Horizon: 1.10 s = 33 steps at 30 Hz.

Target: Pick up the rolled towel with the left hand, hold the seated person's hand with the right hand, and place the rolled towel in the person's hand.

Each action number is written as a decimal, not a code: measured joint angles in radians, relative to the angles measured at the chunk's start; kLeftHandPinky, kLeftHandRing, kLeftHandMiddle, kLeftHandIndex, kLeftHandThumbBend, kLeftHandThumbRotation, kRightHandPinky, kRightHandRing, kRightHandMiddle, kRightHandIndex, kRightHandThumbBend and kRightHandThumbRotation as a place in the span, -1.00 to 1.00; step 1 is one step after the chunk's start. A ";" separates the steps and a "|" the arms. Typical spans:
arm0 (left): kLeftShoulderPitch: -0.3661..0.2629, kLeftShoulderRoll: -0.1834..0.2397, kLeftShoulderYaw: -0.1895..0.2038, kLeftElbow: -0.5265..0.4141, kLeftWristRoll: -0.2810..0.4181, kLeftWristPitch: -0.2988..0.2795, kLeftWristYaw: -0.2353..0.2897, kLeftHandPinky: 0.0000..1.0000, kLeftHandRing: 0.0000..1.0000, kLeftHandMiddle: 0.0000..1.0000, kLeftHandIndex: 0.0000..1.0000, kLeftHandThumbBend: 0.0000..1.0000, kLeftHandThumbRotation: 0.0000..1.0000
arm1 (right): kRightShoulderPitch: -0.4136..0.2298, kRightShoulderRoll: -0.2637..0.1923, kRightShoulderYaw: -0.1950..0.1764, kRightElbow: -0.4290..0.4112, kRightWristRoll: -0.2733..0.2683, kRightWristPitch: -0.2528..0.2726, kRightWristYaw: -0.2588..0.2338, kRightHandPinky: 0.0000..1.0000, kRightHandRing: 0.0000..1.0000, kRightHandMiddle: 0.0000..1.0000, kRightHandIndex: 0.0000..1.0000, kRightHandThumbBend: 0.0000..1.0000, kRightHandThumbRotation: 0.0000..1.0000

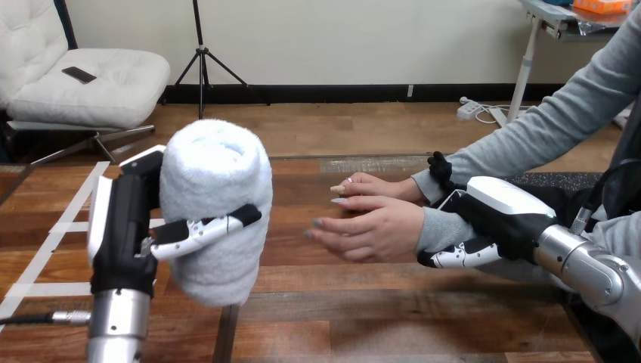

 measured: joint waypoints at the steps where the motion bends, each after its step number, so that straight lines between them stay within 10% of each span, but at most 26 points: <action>1: -0.010 0.000 0.000 0.015 0.000 -0.006 0.000 -0.39 -0.32 -0.21 -0.19 0.19 -1.00 | 0.000 0.000 0.000 0.000 0.000 0.000 0.001 -0.65 -0.58 -0.48 -0.47 0.13 -0.08; 33: -0.271 0.000 0.000 0.452 0.005 -0.136 -0.001 -0.34 -0.28 -0.19 -0.18 0.16 -1.00 | 0.000 0.004 0.000 -0.005 0.003 -0.010 0.016 -0.67 -0.60 -0.51 -0.52 0.12 -0.17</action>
